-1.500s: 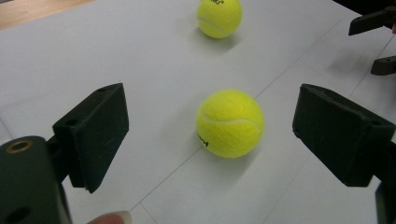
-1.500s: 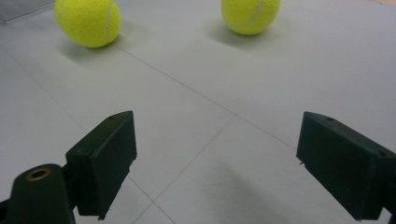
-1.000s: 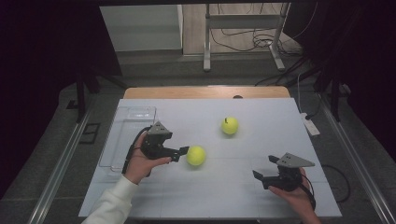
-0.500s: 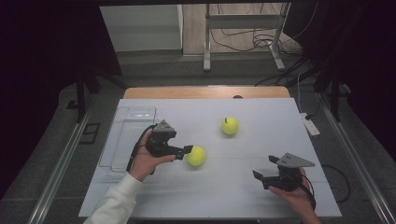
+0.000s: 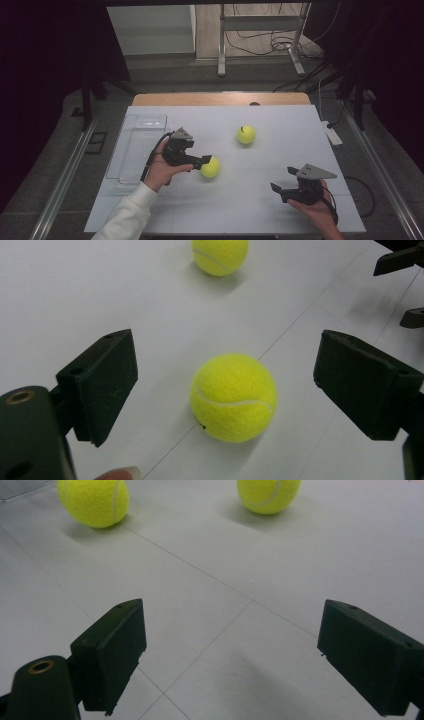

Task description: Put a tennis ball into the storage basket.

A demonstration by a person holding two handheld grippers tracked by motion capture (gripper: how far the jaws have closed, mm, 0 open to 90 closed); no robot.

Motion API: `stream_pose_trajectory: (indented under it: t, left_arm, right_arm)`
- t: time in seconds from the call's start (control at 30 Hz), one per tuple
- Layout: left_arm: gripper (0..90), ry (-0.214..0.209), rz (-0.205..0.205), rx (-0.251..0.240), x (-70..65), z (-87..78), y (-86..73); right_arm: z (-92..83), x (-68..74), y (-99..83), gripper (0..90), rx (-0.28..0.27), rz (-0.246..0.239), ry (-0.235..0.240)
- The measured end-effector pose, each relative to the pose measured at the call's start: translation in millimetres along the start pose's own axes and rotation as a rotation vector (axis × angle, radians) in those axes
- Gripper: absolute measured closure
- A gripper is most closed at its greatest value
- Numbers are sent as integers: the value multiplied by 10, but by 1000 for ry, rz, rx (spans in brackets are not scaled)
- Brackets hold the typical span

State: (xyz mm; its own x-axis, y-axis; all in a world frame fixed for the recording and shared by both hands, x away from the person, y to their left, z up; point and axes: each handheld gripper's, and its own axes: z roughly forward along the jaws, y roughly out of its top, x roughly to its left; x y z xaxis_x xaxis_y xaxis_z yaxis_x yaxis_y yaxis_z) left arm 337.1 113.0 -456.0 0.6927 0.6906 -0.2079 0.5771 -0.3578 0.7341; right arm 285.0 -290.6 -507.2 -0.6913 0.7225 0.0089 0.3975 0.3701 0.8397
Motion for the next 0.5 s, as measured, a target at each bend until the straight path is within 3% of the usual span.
stream_pose_trajectory:
  t: [0.5]
  left_arm:
    - [112,-22,18,37,-64,165,55]
  right_arm:
    - [-13,-17,0,126,-6,1,-3]
